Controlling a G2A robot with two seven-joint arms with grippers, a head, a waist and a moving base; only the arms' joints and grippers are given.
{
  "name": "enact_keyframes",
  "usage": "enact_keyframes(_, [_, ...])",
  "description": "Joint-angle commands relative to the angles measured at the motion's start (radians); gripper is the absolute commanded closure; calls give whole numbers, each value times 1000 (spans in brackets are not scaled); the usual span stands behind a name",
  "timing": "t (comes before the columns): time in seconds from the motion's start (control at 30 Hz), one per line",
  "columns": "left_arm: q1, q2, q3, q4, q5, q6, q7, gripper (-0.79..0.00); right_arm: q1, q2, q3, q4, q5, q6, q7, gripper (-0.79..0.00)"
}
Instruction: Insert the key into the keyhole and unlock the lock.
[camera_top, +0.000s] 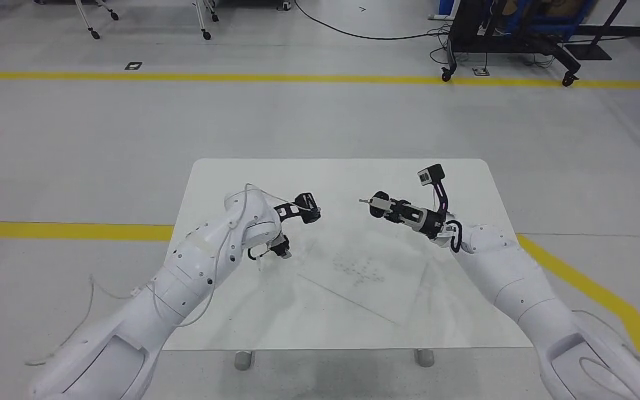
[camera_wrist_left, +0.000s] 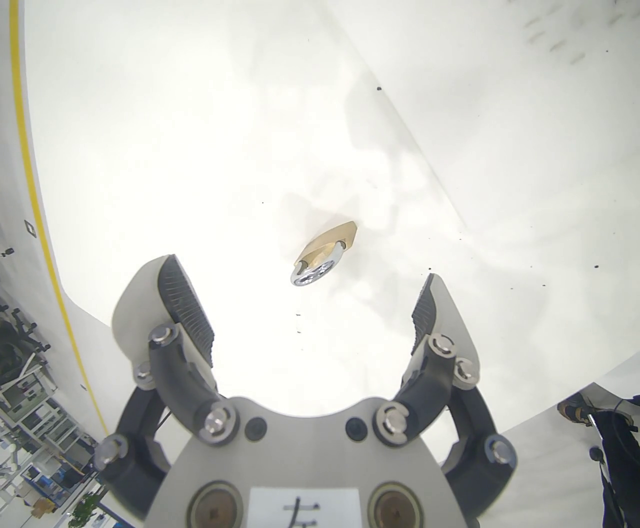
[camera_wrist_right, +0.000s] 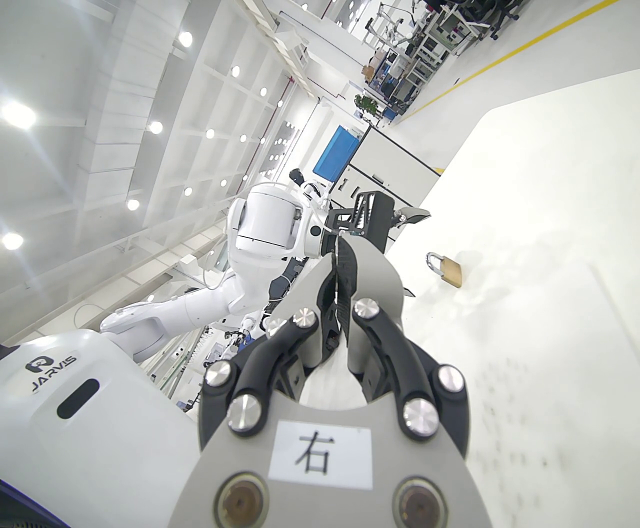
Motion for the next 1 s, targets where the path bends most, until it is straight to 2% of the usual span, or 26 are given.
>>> enact_keyframes(0.0, [0, 0, 0, 0, 0, 0, 0, -785, 0, 0, 0, 0, 0, 0, 0, 0])
enact_keyframes(0.07, [19, 4, -17, 14, -8, -14, 92, -785, 0, 0, 0, 0, 0, 0, 0, 0])
enact_keyframes(0.23, [22, 19, -42, 52, 9, -160, 224, -785, 0, 0, 0, 0, 0, 0, 0, 0])
enact_keyframes(0.57, [6, 19, -33, 108, 42, -230, 239, -785, 0, 0, 0, 0, 0, 0, 0, 0])
enact_keyframes(0.73, [-6, 15, -18, 129, 43, -274, 232, -634, 0, 0, 0, 0, 0, 0, 0, 0])
enact_keyframes(0.8, [-9, 12, -12, 137, 39, -277, 231, -610, 0, 0, 0, 0, 0, 0, 0, 0])
enact_keyframes(0.87, [-13, 9, -8, 146, 36, -276, 229, -523, 0, 0, 0, 0, 0, 0, 0, 0])
enact_keyframes(0.97, [-19, 5, -2, 156, 36, -275, 228, -434, 0, 0, 0, 0, 0, 0, 0, 0])
